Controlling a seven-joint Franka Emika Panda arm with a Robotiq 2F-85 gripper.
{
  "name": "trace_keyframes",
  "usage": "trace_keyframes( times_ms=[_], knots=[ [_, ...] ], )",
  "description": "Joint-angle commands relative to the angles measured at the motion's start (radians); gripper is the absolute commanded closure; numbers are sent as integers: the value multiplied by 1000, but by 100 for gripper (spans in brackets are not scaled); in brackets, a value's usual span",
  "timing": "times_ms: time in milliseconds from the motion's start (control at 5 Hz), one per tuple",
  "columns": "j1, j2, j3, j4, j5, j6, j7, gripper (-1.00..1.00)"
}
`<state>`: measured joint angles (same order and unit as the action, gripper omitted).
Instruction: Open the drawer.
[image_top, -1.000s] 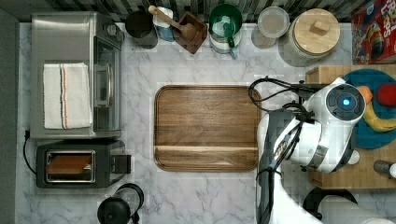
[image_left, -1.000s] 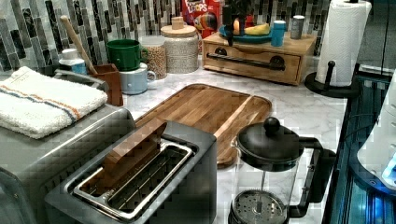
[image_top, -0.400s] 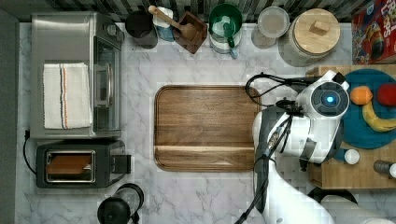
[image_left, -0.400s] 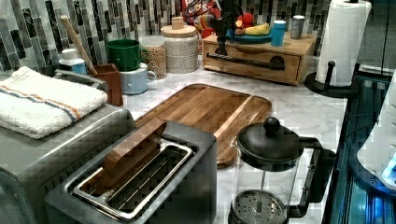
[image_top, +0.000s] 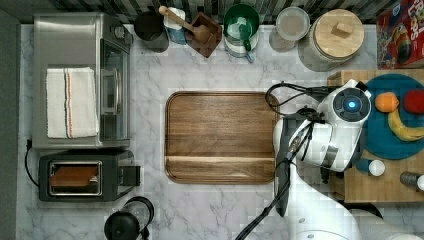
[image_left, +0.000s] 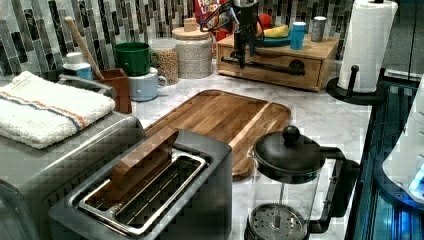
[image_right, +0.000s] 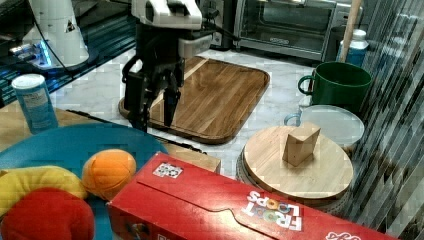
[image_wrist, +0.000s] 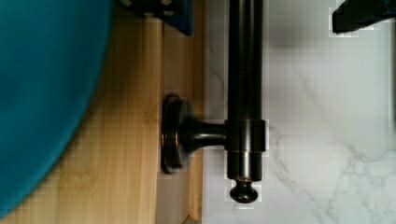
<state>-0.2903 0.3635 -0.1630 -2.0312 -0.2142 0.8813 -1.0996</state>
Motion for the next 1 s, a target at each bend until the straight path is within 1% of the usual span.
trace_keyframes(
  times_ms=[200, 400, 800, 1000],
  knots=[
    [9, 12, -13, -16, -29, 100, 51, -100],
    [11, 15, -3, -17, -6, 73, 49, -100],
    [24, 4, 10, -23, 2, 3, 52, -100],
    [51, -31, 24, -34, 11, -66, 77, -100]
  ],
)
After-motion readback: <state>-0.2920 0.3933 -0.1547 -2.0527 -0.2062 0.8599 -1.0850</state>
